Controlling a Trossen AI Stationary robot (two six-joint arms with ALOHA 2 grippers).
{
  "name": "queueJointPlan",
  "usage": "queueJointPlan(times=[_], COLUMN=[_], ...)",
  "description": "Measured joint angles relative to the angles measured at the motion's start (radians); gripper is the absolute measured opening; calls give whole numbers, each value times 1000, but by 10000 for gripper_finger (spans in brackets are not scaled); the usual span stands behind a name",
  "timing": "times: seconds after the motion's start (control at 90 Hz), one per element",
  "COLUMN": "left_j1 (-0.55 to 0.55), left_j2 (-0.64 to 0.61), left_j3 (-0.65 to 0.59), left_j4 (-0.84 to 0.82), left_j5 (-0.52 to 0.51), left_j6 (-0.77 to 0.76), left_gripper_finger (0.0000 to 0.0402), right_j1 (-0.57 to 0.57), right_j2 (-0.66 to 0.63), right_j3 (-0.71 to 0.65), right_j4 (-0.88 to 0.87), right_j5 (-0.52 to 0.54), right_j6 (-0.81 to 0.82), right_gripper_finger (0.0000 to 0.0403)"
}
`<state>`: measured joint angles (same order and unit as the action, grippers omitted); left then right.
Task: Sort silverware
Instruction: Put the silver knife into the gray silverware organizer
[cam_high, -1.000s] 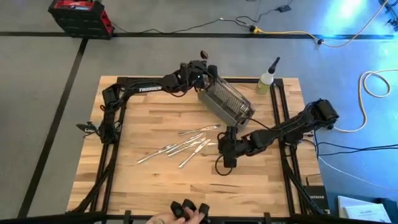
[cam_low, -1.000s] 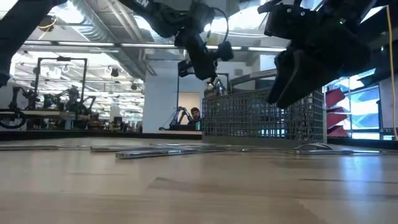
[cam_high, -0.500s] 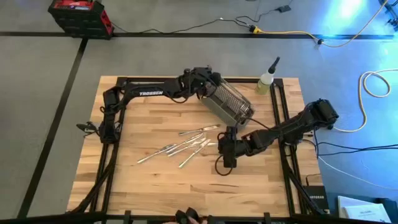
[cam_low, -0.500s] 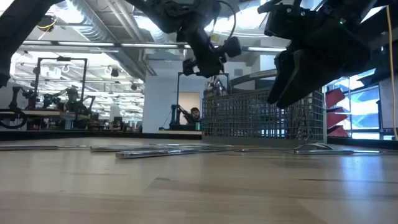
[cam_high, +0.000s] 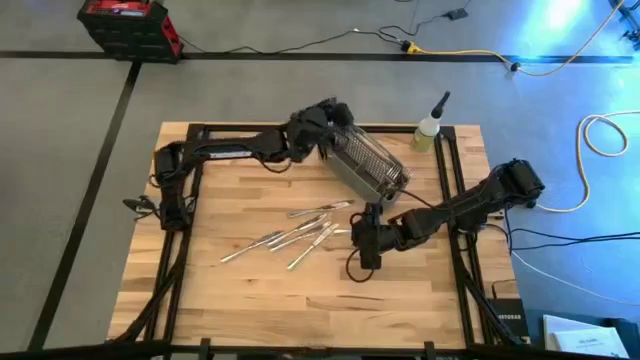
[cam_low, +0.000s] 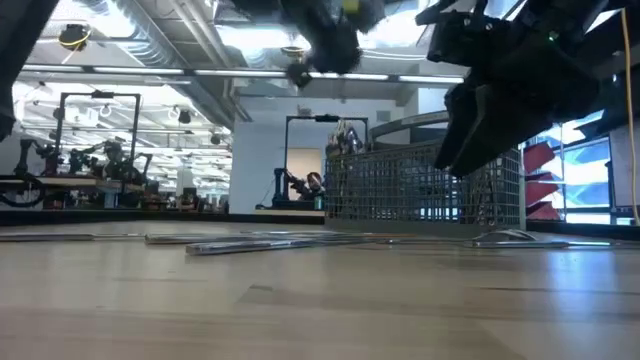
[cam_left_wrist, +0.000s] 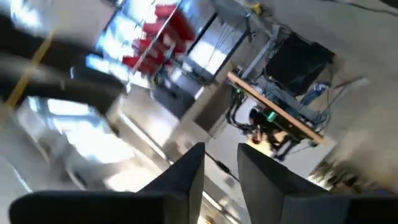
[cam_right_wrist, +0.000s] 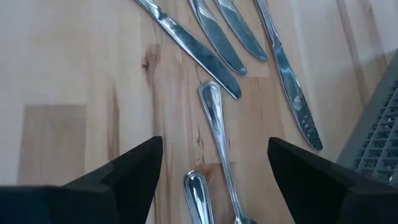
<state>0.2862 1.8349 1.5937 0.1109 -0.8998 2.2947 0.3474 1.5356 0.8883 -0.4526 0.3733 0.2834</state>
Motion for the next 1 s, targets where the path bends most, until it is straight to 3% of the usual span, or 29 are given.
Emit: queueJointPlan(times=[0.078,0.156,0.211,0.3,0.333,0.389,0.467,0.533,0.622,0.744,0.922,1.0], left_j1=[15,40,56,75,84,102,116,78,-24,-159,-399,-512], left_j2=[-66,-140,-186,-233,-248,-264,-272,-280,-288,-291,-431,-519], left_j3=[1,1,1,1,1,-1,-44,-145,-307,-546,-884,-985], left_j4=[-98,-322,-485,-778,-915,-1127,-1218,-1219,-1189,-1145,-690,-575], left_j5=[-19,17,61,146,245,533,943,1065,1024,863,793,662], left_j6=[-129,-354,-595,-1112,-1302,-1560,-1860,-2050,-2172,-2323,-2606,-2742], left_gripper_finger=[80,80,80,80,80,80,80,80,80,80,80,80], right_j1=[0,0,0,0,0,0,0,0,0,0,0,0], right_j2=[0,0,0,0,0,0,0,0,0,6,55,79], right_j3=[0,0,0,0,0,0,0,0,0,1,2,2], right_j4=[-1,-1,3,18,29,64,114,160,223,284,344,384], right_j5=[0,0,0,0,-1,-2,-23,-40,-44,-41,-41,-42], right_j6=[2,7,7,7,4,-6,-39,-64,-84,-91,-136,-157], right_gripper_finger=[275,275,275,275,275,275,275,275,275,275,275,275])
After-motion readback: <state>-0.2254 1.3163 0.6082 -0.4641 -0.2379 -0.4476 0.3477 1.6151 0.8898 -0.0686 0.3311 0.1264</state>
